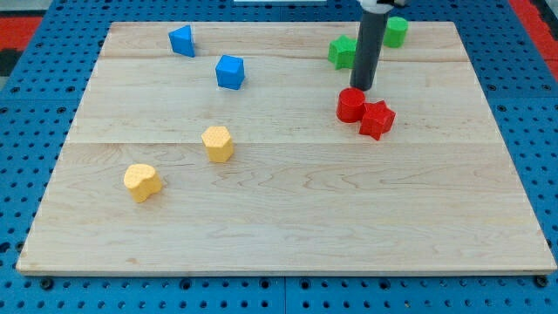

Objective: Place the red circle diagonally in between the blue cube and red star

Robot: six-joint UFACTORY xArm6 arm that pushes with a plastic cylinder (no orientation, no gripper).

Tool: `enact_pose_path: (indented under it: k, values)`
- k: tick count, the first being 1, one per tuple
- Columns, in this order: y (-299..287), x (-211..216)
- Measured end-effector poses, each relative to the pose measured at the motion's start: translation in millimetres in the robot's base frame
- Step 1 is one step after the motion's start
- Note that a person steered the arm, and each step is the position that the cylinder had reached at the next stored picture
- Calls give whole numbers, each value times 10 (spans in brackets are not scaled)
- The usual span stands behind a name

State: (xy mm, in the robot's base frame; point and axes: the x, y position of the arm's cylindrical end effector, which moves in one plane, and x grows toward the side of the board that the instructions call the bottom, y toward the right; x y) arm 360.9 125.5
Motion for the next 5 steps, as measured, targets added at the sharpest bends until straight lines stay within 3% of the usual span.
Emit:
enact_pose_path:
  k: [1,3,4,5]
  values:
    - [465,254]
    - [-803,-15]
    - [-628,-101]
    - [-1247,-291]
